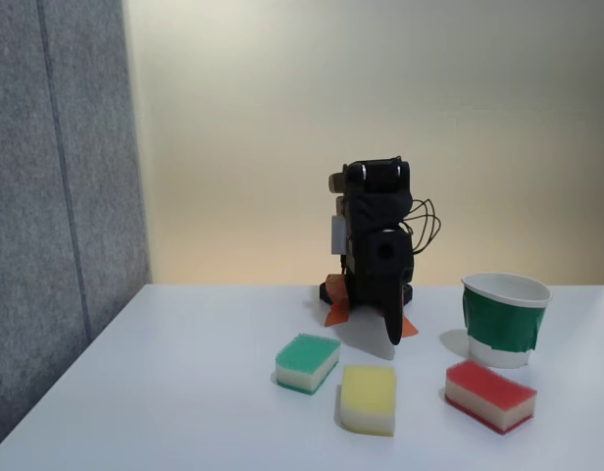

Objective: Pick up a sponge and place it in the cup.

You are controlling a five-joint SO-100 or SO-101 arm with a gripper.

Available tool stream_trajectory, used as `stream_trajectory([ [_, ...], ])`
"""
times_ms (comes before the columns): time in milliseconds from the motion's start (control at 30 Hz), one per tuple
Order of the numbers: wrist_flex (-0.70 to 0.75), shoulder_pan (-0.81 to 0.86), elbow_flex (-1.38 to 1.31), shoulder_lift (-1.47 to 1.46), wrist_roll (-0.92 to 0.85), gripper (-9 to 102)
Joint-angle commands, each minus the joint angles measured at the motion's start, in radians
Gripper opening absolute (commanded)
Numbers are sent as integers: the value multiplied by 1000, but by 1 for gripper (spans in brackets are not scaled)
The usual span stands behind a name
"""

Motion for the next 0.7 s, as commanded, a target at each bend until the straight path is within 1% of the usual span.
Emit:
stream_trajectory([
  [0,15,-3,44,11,6,3],
  [67,15,0,44,11,5,6],
  [400,15,-9,44,11,3,6],
  [467,15,-2,44,11,0,1],
  [667,15,-6,44,11,-5,0],
])
